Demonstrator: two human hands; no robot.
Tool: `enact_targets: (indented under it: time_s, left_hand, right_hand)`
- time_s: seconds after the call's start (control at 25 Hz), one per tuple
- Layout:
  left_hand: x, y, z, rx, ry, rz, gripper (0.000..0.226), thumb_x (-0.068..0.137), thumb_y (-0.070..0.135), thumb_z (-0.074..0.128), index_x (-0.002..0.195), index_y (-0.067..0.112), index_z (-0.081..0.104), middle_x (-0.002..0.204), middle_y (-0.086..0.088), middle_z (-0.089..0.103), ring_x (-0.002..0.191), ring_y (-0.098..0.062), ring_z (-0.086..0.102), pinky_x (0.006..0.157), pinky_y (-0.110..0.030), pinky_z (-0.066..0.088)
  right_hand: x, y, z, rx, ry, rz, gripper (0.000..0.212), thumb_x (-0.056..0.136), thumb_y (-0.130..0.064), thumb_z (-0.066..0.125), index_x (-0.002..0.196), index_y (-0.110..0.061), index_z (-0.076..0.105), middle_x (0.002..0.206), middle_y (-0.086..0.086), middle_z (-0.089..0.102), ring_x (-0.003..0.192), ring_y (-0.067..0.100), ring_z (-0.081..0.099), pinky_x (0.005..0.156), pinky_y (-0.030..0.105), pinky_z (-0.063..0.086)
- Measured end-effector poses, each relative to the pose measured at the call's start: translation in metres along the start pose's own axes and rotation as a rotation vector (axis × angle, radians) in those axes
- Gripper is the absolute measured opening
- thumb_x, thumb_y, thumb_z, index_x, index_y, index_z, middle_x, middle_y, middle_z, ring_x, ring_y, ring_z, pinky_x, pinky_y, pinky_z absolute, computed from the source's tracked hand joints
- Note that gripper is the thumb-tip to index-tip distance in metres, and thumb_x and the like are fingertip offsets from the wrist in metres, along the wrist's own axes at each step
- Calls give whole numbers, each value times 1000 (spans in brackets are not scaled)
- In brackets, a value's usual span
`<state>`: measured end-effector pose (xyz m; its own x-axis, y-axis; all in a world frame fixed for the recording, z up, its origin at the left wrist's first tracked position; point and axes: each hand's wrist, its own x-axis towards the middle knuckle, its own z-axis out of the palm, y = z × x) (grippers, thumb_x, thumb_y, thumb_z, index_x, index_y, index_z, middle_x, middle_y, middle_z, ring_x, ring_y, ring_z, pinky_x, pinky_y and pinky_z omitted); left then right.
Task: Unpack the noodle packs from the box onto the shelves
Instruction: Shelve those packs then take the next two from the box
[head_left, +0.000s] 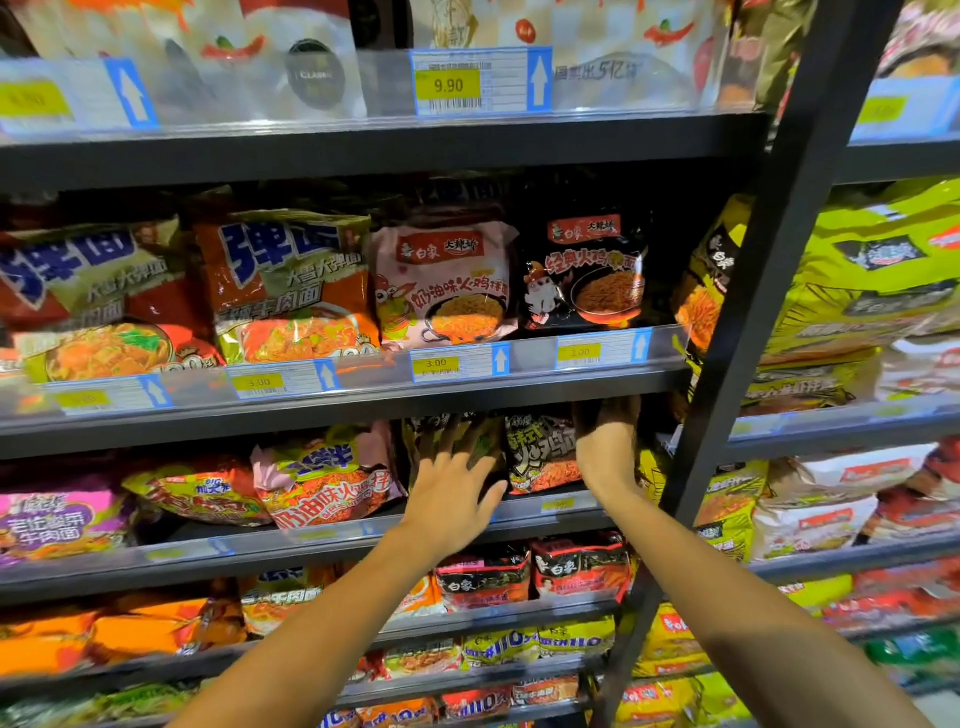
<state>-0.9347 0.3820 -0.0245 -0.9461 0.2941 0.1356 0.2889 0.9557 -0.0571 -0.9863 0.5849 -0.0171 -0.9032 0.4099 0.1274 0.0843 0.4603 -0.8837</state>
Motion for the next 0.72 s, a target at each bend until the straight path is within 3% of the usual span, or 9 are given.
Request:
enact_targets:
  time_s: [0.04,0.16,0.28,0.36,0.44,0.56,0.64,0.72]
  left_hand:
    - [1,0,2,-6,-29,-16,52,103,53,26,141,23,43,124,-12,56,115,-35,49,94,-45,37]
    - [2,2,6,-21,-63,-20,53,103,53,25,144,23,40,124,-14,56,115,-36,48,96,-47,36]
    - [5,8,6,-30,-70,-24,54,103,54,25,143,22,41,121,-15,56,113,-37,49,94,-47,37]
    - [8,11,5,-22,-83,-35,56,102,55,24,141,20,44,119,-16,57,112,-38,50,93,-47,38]
    - [8,11,5,-12,-83,-44,57,102,56,24,139,20,46,119,-15,57,112,-37,50,94,-47,37]
    - [-1,1,11,15,-18,-18,65,99,61,11,144,25,42,128,-12,53,116,-35,45,96,-46,34]
    - [-8,-4,14,26,-33,-1,84,88,68,-8,149,29,35,138,-9,47,120,-35,40,99,-47,32]
    - [-9,-5,17,-3,-98,-14,91,82,71,-14,153,31,26,146,-7,40,126,-36,35,103,-49,31]
  right_hand:
    - [-6,1,-3,-105,93,-91,15,82,11,54,95,7,60,87,16,54,87,37,54,63,35,42]
    - [-8,27,-3,-514,363,-660,15,76,10,55,87,4,62,82,20,54,85,33,41,73,44,41]
    - [-6,30,-13,-555,318,-933,27,75,5,50,86,-9,70,74,10,54,77,26,39,68,38,31]
    - [-10,35,-14,-631,196,-954,26,68,6,71,84,-14,76,73,6,65,70,27,53,63,34,44]
    - [-18,38,-12,-698,54,-839,18,76,-9,79,93,-16,78,79,5,70,70,28,59,61,33,50]
    - [-34,44,-10,-714,-158,-736,36,100,-39,48,129,-24,64,112,3,61,98,26,54,75,39,52]
    - [-43,46,-11,-749,-284,-709,48,102,-50,37,145,-30,47,130,4,48,111,27,46,84,40,51]
    - [-47,43,-11,-801,-347,-699,55,101,-57,31,150,-33,36,139,6,42,119,29,43,90,43,49]
